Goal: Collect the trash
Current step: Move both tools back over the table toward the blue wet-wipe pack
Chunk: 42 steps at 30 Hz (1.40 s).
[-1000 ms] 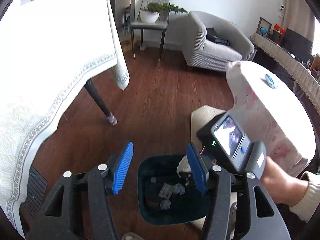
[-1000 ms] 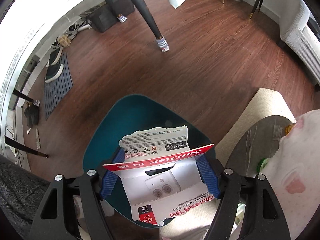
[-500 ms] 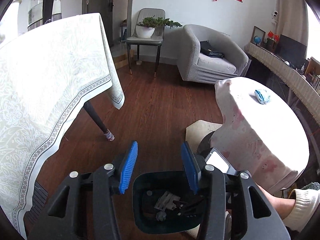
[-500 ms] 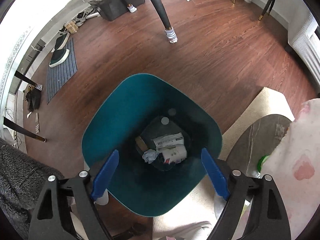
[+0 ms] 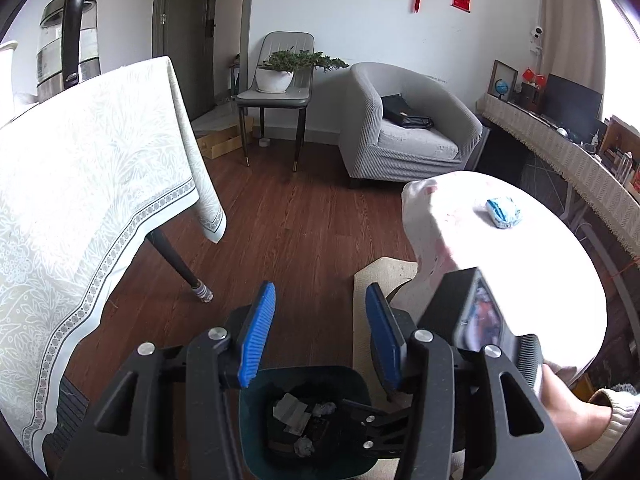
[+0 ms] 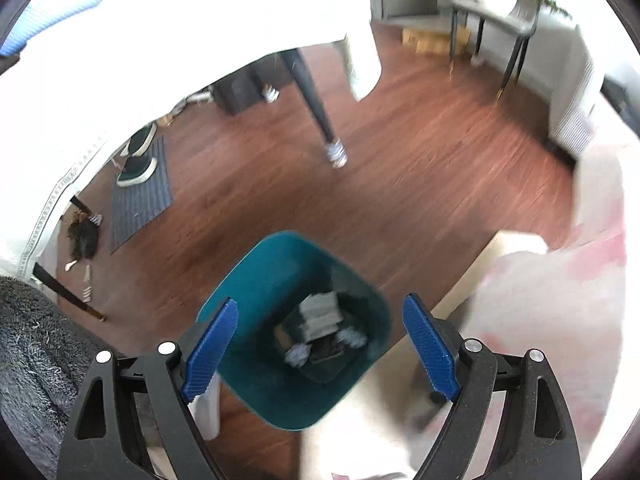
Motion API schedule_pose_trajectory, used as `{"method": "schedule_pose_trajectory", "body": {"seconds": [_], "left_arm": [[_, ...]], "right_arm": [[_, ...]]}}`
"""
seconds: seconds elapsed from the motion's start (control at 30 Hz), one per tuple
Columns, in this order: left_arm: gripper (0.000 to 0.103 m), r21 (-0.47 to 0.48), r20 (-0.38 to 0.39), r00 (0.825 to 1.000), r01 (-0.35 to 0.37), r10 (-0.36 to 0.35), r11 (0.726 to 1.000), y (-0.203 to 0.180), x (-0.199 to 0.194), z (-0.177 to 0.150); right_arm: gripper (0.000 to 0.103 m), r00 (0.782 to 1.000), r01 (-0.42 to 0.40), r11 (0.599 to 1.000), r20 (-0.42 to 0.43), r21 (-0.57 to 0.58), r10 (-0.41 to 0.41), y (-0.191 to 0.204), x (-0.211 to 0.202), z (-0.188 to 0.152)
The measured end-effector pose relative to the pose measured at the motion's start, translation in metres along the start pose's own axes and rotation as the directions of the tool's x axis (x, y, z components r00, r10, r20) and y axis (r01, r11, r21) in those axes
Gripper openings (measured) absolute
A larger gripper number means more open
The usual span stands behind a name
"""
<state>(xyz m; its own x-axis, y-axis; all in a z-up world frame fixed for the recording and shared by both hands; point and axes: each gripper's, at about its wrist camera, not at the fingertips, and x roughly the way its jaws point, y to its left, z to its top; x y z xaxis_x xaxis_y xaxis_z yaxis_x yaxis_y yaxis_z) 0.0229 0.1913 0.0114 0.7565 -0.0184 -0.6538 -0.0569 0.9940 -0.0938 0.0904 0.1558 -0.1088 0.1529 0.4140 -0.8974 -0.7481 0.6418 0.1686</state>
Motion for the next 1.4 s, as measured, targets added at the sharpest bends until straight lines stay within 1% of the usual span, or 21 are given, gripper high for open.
{"method": "schedule_pose_trajectory", "body": {"seconds": [0.13, 0.23, 0.3, 0.4, 0.47, 0.53, 0.57, 0.7, 0.83, 0.9, 0.97, 1.1, 1.2, 1.27, 1.33, 1.4], "left_arm": [[0.054, 0.003, 0.026, 1.0, 0.003, -0.003, 1.0, -0.01, 0.002, 0.01], [0.055, -0.005, 0.035, 0.999, 0.025, -0.025, 1.0, -0.019, 0.005, 0.017], [0.057, -0.003, 0.039, 0.999, 0.029, -0.029, 1.0, -0.027, 0.007, 0.02], [0.061, 0.008, 0.041, 0.999, 0.028, -0.028, 1.0, -0.04, 0.011, 0.024], [0.069, 0.005, 0.048, 0.998, 0.035, -0.035, 0.999, -0.047, 0.013, 0.025], [0.071, -0.007, 0.042, 0.998, 0.054, -0.054, 0.999, -0.055, 0.019, 0.027], [0.074, -0.012, 0.037, 0.998, 0.06, -0.06, 0.998, -0.059, 0.021, 0.028], [0.08, -0.013, 0.027, 0.997, 0.078, -0.078, 0.997, -0.078, 0.032, 0.032], [0.085, -0.007, 0.014, 0.994, 0.11, -0.11, 0.994, -0.102, 0.044, 0.036], [0.088, 0.002, 0.01, 0.992, 0.123, -0.123, 0.992, -0.113, 0.051, 0.038], [0.09, 0.0, 0.005, 0.99, 0.142, -0.142, 0.99, -0.123, 0.057, 0.04], [0.092, 0.024, -0.008, 0.988, 0.154, -0.154, 0.988, -0.146, 0.073, 0.048], [0.093, 0.047, -0.027, 0.987, 0.157, -0.156, 0.986, -0.163, 0.089, 0.053], [0.094, 0.061, -0.036, 0.987, 0.159, -0.157, 0.985, -0.173, 0.099, 0.055], [0.094, 0.072, -0.046, 0.986, 0.163, -0.16, 0.984, -0.184, 0.11, 0.057], [0.094, 0.073, -0.061, 0.985, 0.163, -0.159, 0.984, -0.193, 0.122, 0.057]], "right_arm": [[0.085, 0.995, 0.032, 0.999, 0.097, 0.001, -0.032, -0.014, -0.038, 0.006], [0.085, 0.982, 0.083, 0.997, 0.171, 0.011, -0.083, -0.03, -0.068, 0.007], [0.085, 0.971, 0.109, 0.993, 0.209, 0.04, -0.115, -0.045, -0.086, 0.006], [0.085, 0.957, 0.135, 0.986, 0.245, 0.099, -0.155, -0.074, -0.107, 0.001], [0.085, 0.946, 0.161, 0.978, 0.26, 0.135, -0.192, -0.092, -0.118, -0.003], [0.085, 0.934, 0.195, 0.968, 0.271, 0.159, -0.233, -0.107, -0.128, -0.008], [0.085, 0.928, 0.204, 0.963, 0.277, 0.176, -0.248, -0.115, -0.133, -0.01], [0.085, 0.906, 0.229, 0.942, 0.302, 0.245, -0.298, -0.148, -0.154, -0.019], [0.085, 0.892, 0.242, 0.927, 0.31, 0.287, -0.329, -0.178, -0.168, -0.031], [0.085, 0.887, 0.252, 0.918, 0.306, 0.307, -0.346, -0.189, -0.174, -0.038], [0.085, 0.877, 0.261, 0.91, 0.315, 0.321, -0.363, -0.196, -0.18, -0.044], [0.085, 0.868, 0.284, 0.898, 0.308, 0.337, -0.39, -0.218, -0.19, -0.055], [0.086, 0.871, 0.282, 0.894, 0.297, 0.348, -0.39, -0.236, -0.193, -0.065], [0.086, 0.869, 0.296, 0.886, 0.286, 0.356, -0.405, -0.246, -0.194, -0.07], [0.089, 0.867, 0.298, 0.882, 0.282, 0.364, -0.41, -0.256, -0.196, -0.074], [0.09, 0.863, 0.303, 0.873, 0.279, 0.381, -0.421, -0.268, -0.198, -0.079]]}}
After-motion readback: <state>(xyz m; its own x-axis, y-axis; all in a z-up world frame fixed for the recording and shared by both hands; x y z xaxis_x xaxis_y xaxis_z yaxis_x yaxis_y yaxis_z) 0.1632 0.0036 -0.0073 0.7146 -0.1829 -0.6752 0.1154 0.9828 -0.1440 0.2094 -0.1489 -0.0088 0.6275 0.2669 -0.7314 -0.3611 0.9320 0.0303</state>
